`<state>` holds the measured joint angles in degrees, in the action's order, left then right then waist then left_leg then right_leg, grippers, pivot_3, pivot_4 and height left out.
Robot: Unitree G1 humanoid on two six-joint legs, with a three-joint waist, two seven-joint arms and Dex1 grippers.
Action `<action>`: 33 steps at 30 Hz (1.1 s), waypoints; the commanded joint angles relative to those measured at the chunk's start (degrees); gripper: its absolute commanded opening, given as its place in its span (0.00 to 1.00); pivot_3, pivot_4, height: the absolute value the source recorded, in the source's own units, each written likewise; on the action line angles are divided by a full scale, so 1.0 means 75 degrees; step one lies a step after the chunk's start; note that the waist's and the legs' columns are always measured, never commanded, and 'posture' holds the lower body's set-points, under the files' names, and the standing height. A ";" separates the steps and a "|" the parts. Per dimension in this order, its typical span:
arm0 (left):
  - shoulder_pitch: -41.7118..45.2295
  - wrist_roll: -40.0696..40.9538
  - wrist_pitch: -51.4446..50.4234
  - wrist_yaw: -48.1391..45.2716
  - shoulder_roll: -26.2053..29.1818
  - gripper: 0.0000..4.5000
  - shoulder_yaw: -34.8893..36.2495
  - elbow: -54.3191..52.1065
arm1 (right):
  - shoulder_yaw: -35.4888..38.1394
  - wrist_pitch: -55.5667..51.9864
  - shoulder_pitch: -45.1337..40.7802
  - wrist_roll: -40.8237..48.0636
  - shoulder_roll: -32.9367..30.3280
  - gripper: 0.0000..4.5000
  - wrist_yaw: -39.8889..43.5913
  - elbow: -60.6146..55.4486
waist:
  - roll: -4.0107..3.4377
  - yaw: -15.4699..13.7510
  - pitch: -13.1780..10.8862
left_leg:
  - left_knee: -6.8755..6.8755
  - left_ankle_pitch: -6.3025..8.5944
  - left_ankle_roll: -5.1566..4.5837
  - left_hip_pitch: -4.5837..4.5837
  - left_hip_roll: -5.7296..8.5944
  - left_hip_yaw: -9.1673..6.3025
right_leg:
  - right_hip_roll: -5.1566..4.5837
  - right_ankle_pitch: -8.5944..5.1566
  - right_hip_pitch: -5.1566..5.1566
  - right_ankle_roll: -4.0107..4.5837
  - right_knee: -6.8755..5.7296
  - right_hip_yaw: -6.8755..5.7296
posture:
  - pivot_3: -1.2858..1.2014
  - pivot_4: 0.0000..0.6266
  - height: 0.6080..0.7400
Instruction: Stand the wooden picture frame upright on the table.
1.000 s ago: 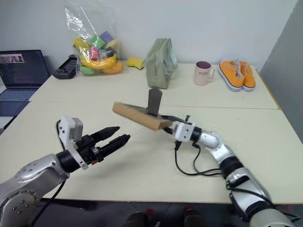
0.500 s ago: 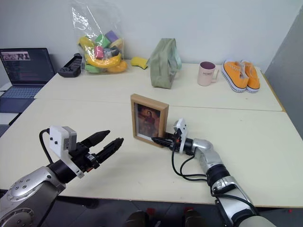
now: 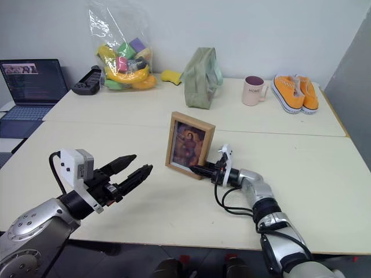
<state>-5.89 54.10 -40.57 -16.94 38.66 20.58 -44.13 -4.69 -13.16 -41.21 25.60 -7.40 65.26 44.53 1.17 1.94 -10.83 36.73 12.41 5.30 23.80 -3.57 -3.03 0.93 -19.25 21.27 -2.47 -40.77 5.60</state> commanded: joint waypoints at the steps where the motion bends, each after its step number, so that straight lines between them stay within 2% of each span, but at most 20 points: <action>1: 0.0044 0.0082 0.0003 -0.0070 0.0094 0.75 0.0083 -0.0030 | -0.0028 -0.0432 0.0284 -0.0202 -0.0130 0.32 0.0117 -0.0097 | 0.0000 0.0000 0.0000 | 0.0000 0.0000 0.0000 0.0000 0.0000 0.0000 | 0.0000 0.0000 0.0000 0.0000 0.0001 0.0000 | 0.52 0.24 1.00; 9: -0.0090 -0.0016 0.0002 -0.0110 0.0161 0.75 0.0278 0.0005 | -0.0118 -0.0379 0.0535 -0.0497 -0.0246 0.32 0.0169 -0.0544 | 0.0000 -0.0001 0.0000 | -0.0004 0.0000 0.0001 0.0001 0.0000 0.0001 | 0.0000 0.0000 0.0001 -0.0001 0.0008 0.0001 | 0.52 0.24 1.00; 10: -0.0078 -0.0022 0.0004 -0.0103 0.0160 0.77 0.0274 0.0011 | -0.0134 -0.0364 0.0572 -0.0538 -0.0255 0.44 0.0183 -0.0618 | 0.0000 -0.0001 0.0000 | -0.0004 0.0001 0.0001 0.0001 0.0000 0.0001 | 0.0000 -0.0001 0.0001 -0.0001 0.0009 0.0001 | 0.52 0.24 1.00; 15: 0.0020 -0.0044 0.0004 -0.0106 0.0168 0.77 0.0199 0.0048 | -0.0078 -0.0364 0.0635 -0.0626 -0.0272 0.68 0.0138 -0.0903 | 0.0000 0.0007 0.0000 | -0.0010 0.0001 0.0001 0.0001 -0.0001 0.0001 | 0.0001 -0.0001 0.0002 -0.0001 0.0015 0.0000 | 0.52 0.24 1.00; 16: 0.0043 -0.0046 0.0003 -0.0119 0.0176 0.77 0.0186 0.0062 | -0.0077 -0.0320 0.0637 -0.0670 -0.0279 0.76 0.0123 -0.0946 | 0.0000 0.0012 0.0000 | -0.0011 0.0001 0.0001 0.0001 -0.0002 0.0002 | 0.0001 -0.0001 0.0002 -0.0001 0.0015 0.0001 | 0.52 0.24 1.00; 18: 0.0127 -0.0052 0.0000 -0.0128 0.0176 0.77 0.0143 0.0109 | -0.0122 0.0005 0.0654 -0.0881 -0.0319 0.85 -0.0048 -0.1035 | 0.0000 0.0018 0.0000 | -0.0013 0.0001 0.0001 0.0001 -0.0002 0.0003 | 0.0001 -0.0001 0.0003 -0.0001 0.0018 0.0001 | 0.52 0.24 1.00; 20: 0.0191 -0.0058 -0.0008 -0.0136 0.0179 0.77 0.0110 0.0144 | -0.0206 0.0254 0.0679 -0.1154 -0.0412 0.85 -0.0301 -0.1135 | 0.0000 0.0018 0.0000 | -0.0014 0.0001 0.0001 0.0001 -0.0002 0.0003 | 0.0001 -0.0001 0.0003 -0.0001 0.0019 0.0001 | 0.52 0.24 1.00; 25: 0.0119 -0.0128 -0.0049 -0.0406 0.0352 0.77 0.0138 0.0269 | -0.0580 0.0617 0.1245 -0.2310 -0.1516 0.85 -0.0978 -0.2691 | -0.0001 -0.0038 -0.0001 | -0.0014 0.0000 0.0001 0.0003 0.0002 0.0003 | -0.0001 -0.0001 0.0003 -0.0002 0.0026 0.0002 | 0.52 0.24 1.00; 31: 0.0345 0.0048 -0.0118 -0.0751 0.0567 0.77 0.0205 0.0595 | 0.0087 -0.1339 0.2646 -0.2261 -0.3692 0.85 -0.1143 -0.6631 | -0.0006 -0.0047 -0.0004 | -0.0039 0.0001 0.0001 0.0018 -0.0001 0.0004 | -0.0004 0.0002 -0.0002 -0.0007 0.0087 0.0001 | 0.52 0.24 1.00; 33: 0.0434 0.0061 -0.0132 -0.0893 0.0594 0.77 0.0168 0.0728 | 0.0401 -0.1962 0.3047 -0.1909 -0.4295 0.85 -0.1041 -0.7839 | -0.0007 -0.0037 -0.0004 | -0.0068 0.0000 0.0002 0.0023 0.0000 0.0004 | -0.0004 0.0002 0.0006 -0.0007 0.0099 0.0002 | 0.52 0.24 1.00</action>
<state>-3.62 53.97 -41.94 -22.23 42.61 20.93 -38.83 -4.98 -23.50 -19.21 8.14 -37.31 56.77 -3.63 1.12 1.66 -10.87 36.13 12.41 5.32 23.94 -3.57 -2.98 0.90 -19.24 21.32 -2.52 -39.99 5.63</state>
